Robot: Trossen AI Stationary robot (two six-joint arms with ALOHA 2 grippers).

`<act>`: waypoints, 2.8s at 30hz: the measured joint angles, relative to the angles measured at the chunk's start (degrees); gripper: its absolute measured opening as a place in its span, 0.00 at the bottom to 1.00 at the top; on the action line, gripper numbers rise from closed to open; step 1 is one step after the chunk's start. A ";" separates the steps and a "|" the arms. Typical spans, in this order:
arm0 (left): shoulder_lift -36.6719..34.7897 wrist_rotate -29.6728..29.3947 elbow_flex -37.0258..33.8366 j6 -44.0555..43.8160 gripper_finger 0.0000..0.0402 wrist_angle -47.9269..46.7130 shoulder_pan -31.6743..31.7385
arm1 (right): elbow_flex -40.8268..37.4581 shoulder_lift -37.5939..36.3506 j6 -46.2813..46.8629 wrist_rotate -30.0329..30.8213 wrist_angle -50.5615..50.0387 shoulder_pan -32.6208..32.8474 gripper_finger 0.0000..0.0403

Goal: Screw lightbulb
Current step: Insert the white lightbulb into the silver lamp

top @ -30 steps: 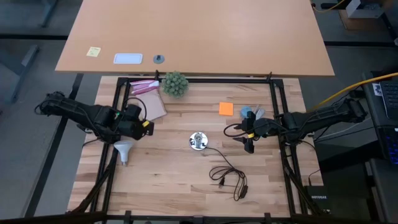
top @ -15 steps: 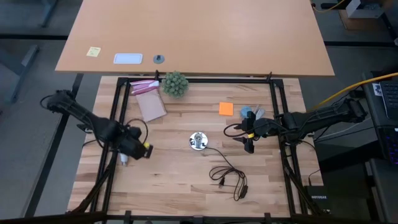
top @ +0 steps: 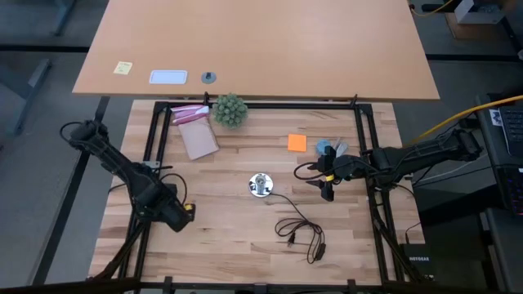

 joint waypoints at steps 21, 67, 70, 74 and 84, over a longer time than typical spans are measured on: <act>10.04 -0.07 -0.11 1.76 0.35 -5.91 -4.80 | 0.00 0.00 -0.02 0.00 0.02 0.00 0.61; 10.15 5.15 -3.27 7.71 0.35 -3.48 -4.78 | 0.00 0.00 -0.02 0.00 0.02 0.00 0.61; 10.15 7.92 -4.61 8.18 0.35 -3.44 -4.78 | 0.00 0.00 -0.04 0.00 0.02 0.00 0.61; 10.15 8.83 -6.01 9.89 0.35 -3.32 -4.99 | 0.00 0.00 -0.02 0.00 0.00 0.00 0.61; 10.15 1.60 -6.25 2.11 0.35 -1.94 -5.96 | 0.00 0.00 -0.02 -0.01 -0.01 0.00 0.61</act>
